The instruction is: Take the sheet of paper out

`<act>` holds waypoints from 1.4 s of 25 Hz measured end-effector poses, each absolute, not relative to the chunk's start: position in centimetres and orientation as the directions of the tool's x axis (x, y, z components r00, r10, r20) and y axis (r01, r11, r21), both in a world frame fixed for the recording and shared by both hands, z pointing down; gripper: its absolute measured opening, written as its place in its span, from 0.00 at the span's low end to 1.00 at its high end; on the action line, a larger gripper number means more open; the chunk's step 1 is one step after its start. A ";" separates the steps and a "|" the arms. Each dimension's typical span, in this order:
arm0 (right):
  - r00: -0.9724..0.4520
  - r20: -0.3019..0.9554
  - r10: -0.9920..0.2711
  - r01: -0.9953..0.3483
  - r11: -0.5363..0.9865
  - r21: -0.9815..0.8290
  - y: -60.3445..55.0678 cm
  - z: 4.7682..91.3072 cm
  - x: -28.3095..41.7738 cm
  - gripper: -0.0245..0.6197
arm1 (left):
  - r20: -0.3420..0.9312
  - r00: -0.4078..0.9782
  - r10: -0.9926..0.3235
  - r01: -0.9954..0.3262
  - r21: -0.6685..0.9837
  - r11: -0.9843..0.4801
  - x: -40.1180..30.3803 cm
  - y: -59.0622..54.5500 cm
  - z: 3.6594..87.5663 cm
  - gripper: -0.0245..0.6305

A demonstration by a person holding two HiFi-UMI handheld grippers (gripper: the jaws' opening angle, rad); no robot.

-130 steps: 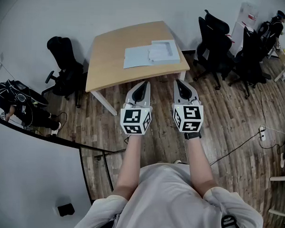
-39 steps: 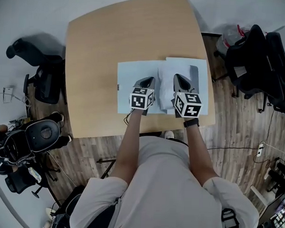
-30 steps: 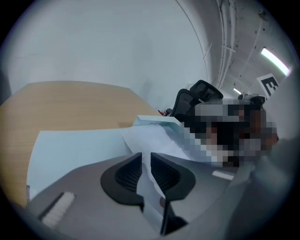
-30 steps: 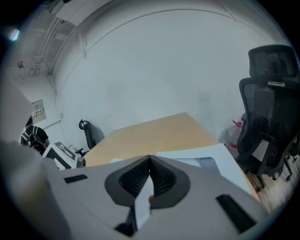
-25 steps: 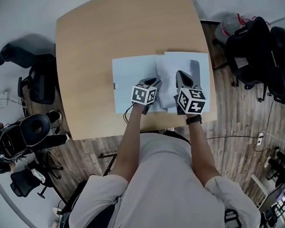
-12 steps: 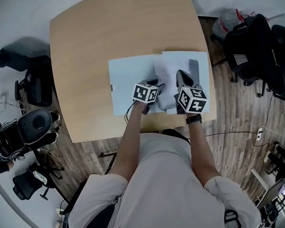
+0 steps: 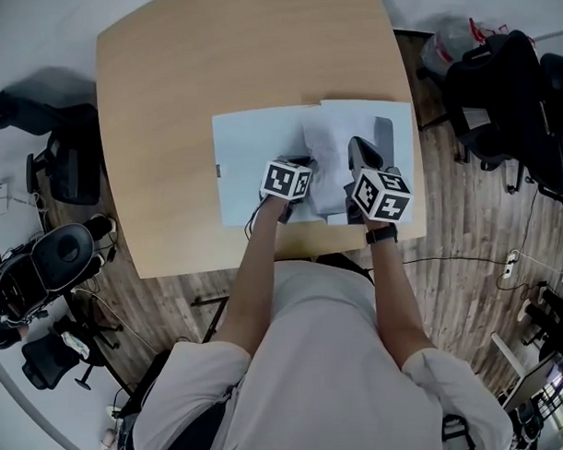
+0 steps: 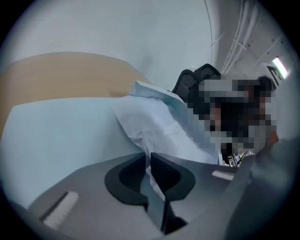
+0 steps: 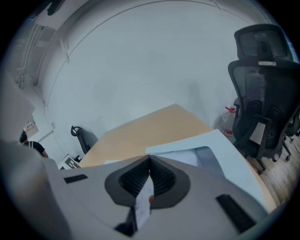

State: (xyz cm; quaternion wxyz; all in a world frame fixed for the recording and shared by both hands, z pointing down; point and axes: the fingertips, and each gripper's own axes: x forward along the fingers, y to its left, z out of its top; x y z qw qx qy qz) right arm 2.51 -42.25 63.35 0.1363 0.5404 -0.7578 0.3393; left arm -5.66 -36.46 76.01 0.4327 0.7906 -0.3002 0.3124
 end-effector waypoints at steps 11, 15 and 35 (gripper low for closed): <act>-0.396 0.565 -0.724 -0.902 0.192 -0.386 -43.0 63.4 1.8 0.06 | 0.771 0.587 -0.248 -0.783 0.463 -0.415 -8.2 -37.1 75.7 0.07; -0.412 0.556 -0.722 -0.894 0.203 -0.399 -43.3 63.3 1.1 0.06 | 0.778 0.571 -0.265 -0.797 0.447 -0.406 -9.4 -37.4 75.3 0.07; -0.473 0.469 -0.746 -0.865 0.291 -0.409 -42.1 59.0 -0.7 0.06 | 0.764 0.483 -0.428 -0.870 0.363 -0.334 -15.3 -36.6 70.2 0.06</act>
